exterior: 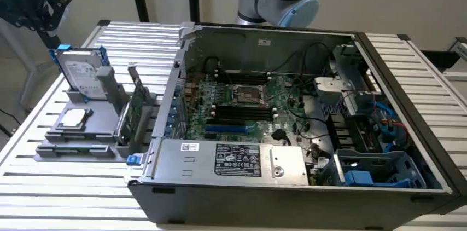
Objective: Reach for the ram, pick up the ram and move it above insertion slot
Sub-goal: 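Reach for the ram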
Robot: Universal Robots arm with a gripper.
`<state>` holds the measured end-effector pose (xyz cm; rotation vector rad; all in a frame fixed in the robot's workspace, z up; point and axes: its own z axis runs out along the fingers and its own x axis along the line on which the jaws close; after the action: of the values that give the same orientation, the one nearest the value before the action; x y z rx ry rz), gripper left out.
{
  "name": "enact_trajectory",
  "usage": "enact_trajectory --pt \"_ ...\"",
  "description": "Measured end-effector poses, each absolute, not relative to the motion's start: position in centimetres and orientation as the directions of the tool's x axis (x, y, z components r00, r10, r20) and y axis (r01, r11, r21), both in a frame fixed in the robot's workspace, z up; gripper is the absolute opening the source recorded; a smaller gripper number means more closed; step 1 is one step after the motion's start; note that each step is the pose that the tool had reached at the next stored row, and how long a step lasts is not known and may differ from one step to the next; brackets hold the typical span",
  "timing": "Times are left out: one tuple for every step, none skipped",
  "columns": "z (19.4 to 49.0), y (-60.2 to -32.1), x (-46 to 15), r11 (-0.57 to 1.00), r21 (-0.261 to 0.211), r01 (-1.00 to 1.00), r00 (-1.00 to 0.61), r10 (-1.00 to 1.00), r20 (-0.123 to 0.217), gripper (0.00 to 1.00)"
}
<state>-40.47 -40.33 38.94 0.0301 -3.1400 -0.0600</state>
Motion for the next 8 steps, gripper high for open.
enact_trajectory --pt "38.95 -40.33 -40.47 0.999 0.038 -0.019 -1.000 -0.019 0.001 0.11" --pt "38.95 -40.33 -40.47 0.999 0.038 -0.019 -1.000 -0.019 0.001 0.11" --pt "38.95 -40.33 -40.47 0.999 0.038 -0.019 -1.000 -0.019 0.001 0.11" --pt "38.95 -40.33 -40.47 0.999 0.038 -0.019 -1.000 -0.019 0.000 0.11" --pt "38.95 -40.33 -40.47 0.999 0.038 -0.019 -1.000 -0.019 0.001 0.11" --pt "38.95 -40.33 -40.47 0.999 0.038 -0.019 -1.000 -0.019 0.000 0.11" --pt "38.95 -40.33 -40.47 0.999 0.038 -0.019 -1.000 -0.019 0.000 0.11" --pt "38.95 -40.33 -40.47 0.999 0.038 -0.019 -1.000 -0.019 0.000 0.11"
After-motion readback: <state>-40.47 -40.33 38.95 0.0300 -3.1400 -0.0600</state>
